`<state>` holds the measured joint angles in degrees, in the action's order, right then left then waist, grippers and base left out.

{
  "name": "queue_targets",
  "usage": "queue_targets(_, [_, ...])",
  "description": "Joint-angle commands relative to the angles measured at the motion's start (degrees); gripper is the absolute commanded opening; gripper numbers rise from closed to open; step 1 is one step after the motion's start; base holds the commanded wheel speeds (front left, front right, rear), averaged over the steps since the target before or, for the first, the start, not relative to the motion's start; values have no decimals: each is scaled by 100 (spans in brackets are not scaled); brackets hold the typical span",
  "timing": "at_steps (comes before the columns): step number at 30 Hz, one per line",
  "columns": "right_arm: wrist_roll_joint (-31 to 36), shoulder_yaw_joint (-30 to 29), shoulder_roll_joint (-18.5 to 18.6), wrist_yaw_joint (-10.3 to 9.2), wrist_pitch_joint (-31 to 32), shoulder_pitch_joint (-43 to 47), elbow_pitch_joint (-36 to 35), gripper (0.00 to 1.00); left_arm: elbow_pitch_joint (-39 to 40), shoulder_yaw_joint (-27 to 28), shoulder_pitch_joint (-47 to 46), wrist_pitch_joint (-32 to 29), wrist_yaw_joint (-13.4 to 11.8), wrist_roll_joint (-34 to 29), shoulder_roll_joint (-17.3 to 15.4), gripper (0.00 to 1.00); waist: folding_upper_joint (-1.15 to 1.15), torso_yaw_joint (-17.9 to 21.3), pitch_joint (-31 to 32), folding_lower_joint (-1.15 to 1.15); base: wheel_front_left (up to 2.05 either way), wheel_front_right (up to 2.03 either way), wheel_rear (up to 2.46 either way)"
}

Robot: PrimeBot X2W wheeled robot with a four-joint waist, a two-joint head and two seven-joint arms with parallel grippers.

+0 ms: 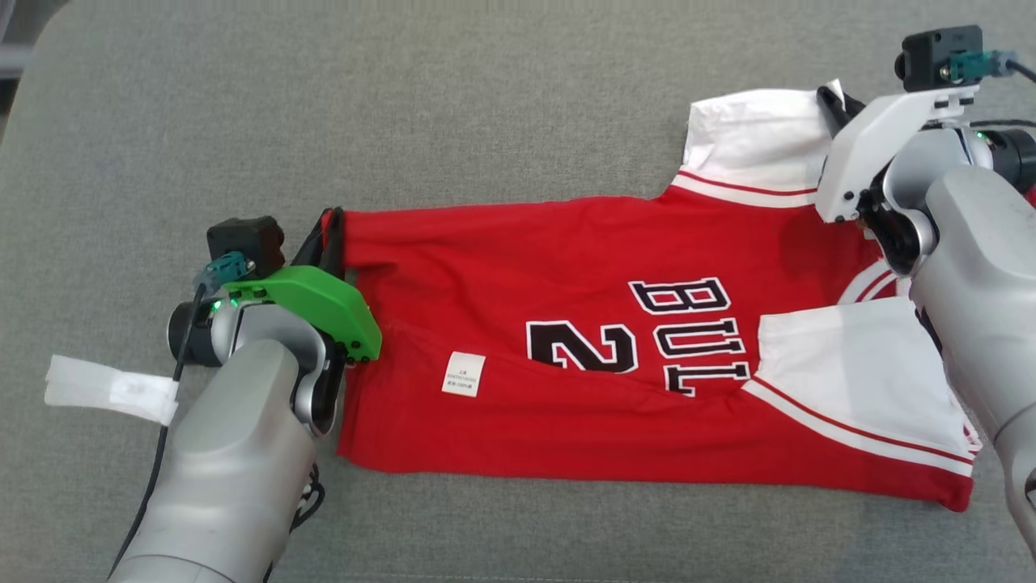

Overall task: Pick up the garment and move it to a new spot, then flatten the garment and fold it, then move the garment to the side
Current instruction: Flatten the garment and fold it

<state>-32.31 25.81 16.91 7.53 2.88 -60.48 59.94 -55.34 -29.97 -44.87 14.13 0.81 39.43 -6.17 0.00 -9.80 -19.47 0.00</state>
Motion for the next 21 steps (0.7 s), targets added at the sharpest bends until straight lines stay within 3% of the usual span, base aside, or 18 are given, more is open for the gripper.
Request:
queue_targets(1, [-180, 62, 72, -8, -106, 238, -137, 0, -47, 6, 141, -17, 40, 56, -62, 0, 0, 390, 544, 0, 0, 0, 0])
queue_targets(11, [-1090, 352, 439, -7, -561, 1573, -1171, 0, -224, -43, 658, -79, 187, 168, -231, 0, 0, 710, 1393, 0, 0, 0, 0])
queue_targets(21, [-1468, 118, 642, -7, -1021, 2927, -1936, 0, 281, -18, 1369, 32, 233, 191, -527, 0, 0, 874, 1719, 0, 0, 0, 0])
